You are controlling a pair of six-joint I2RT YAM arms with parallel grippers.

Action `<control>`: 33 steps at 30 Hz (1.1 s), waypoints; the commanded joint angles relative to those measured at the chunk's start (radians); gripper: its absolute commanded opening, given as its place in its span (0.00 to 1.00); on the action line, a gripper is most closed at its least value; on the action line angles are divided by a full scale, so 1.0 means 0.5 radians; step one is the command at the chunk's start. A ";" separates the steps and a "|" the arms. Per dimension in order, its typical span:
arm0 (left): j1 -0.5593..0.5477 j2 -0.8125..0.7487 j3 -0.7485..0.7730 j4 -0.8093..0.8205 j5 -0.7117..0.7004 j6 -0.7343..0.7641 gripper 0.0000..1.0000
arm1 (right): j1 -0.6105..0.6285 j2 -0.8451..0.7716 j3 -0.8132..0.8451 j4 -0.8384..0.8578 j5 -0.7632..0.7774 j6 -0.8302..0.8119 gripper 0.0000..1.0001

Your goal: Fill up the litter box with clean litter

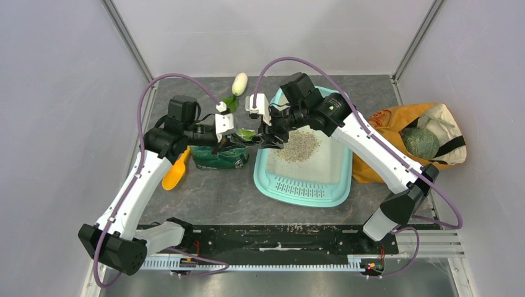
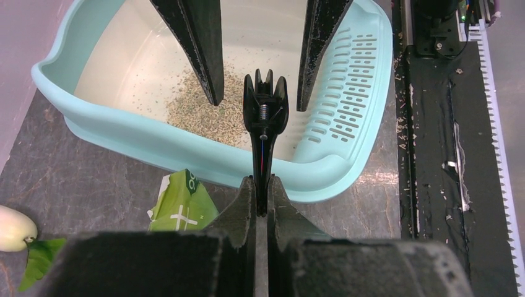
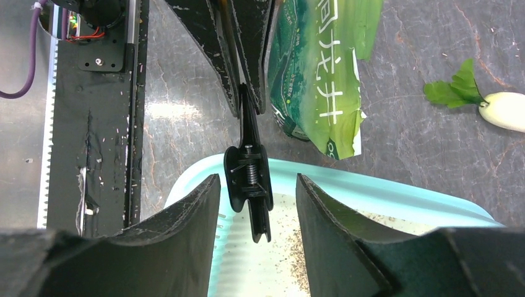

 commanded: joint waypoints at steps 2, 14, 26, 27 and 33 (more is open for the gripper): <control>-0.005 -0.046 0.036 0.082 0.022 -0.092 0.02 | 0.009 0.004 -0.002 0.086 0.013 -0.003 0.55; -0.003 -0.049 0.039 0.108 0.020 -0.133 0.02 | 0.009 0.016 -0.015 0.139 -0.019 0.021 0.49; 0.417 -0.273 0.091 0.334 0.006 -0.680 0.72 | -0.069 0.005 -0.018 0.148 0.022 0.047 0.00; 0.501 -0.279 0.098 0.306 0.034 -0.663 0.74 | -0.076 0.010 -0.019 0.146 0.008 0.026 0.00; 0.747 -0.086 0.317 -0.361 0.044 0.102 0.69 | -0.111 0.082 0.037 0.148 -0.106 -0.164 0.00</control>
